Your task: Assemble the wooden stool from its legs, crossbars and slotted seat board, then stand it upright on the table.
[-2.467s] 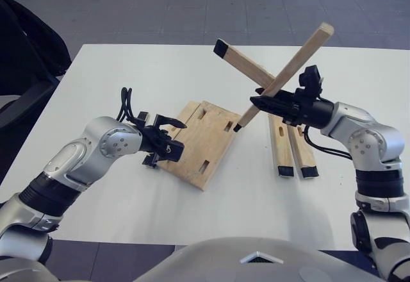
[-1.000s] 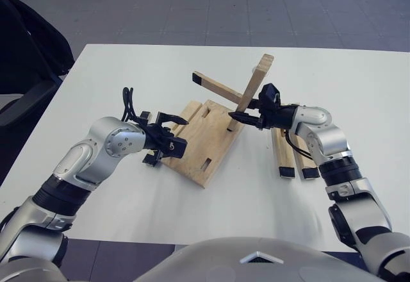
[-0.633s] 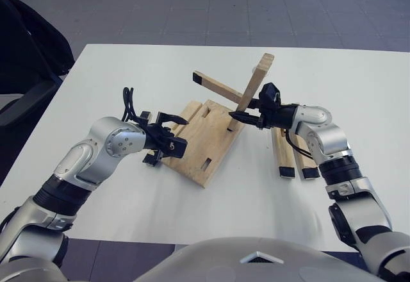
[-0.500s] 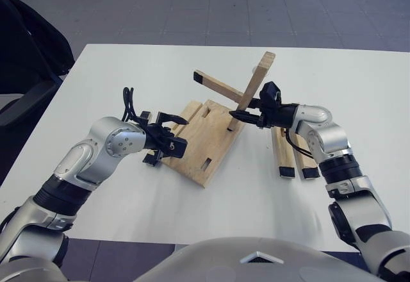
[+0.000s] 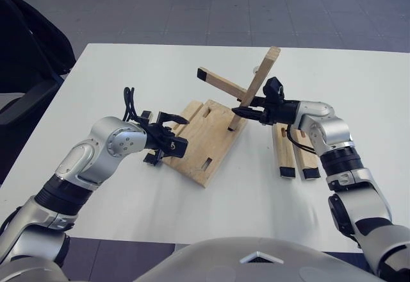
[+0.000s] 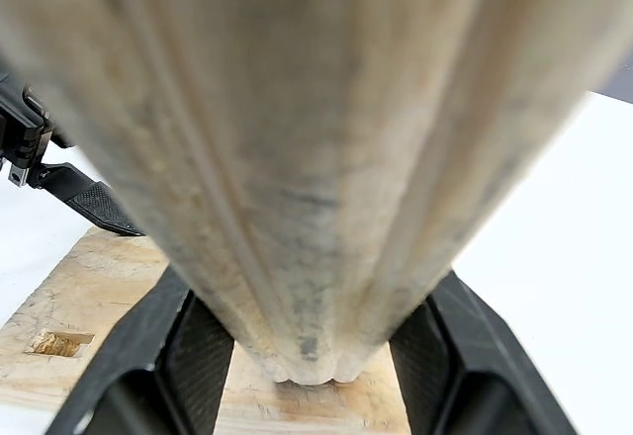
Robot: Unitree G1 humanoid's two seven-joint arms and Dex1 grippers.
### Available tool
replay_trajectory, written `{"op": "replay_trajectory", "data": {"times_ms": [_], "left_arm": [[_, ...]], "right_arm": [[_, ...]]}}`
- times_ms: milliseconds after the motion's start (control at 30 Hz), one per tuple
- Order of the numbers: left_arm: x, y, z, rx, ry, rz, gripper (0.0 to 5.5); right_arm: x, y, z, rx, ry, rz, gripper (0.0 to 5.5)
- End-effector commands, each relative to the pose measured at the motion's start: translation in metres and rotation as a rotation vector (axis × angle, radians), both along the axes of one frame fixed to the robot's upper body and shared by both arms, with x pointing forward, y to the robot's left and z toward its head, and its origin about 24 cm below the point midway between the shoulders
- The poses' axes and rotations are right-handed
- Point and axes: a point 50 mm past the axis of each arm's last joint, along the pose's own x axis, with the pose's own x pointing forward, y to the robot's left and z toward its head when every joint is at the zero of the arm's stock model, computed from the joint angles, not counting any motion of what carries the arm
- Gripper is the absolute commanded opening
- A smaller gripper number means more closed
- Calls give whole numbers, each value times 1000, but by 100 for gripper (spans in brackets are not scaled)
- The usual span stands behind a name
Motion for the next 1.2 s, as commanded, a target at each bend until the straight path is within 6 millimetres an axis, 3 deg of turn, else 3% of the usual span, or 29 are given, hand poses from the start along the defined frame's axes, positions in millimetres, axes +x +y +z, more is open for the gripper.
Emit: {"op": "replay_trajectory", "data": {"times_ms": [33,433,767,1100,1200], "left_arm": [[-17,-6,-34,2,153,-8,448],[-19,-6,-34,3,159,-10,448],[-20,-6,-37,2,166,-6,448],[-20,-6,-37,3,159,-1,448],[-20,-6,-38,3,158,0,448]], "right_arm": [[-4,-11,-24,-87,107,-42,203],[-5,-12,-26,-73,129,-43,203],[-2,-6,-3,40,104,-20,203],[-7,-5,-3,15,45,-3,203],[-7,-4,-2,19,37,-4,278]]}}
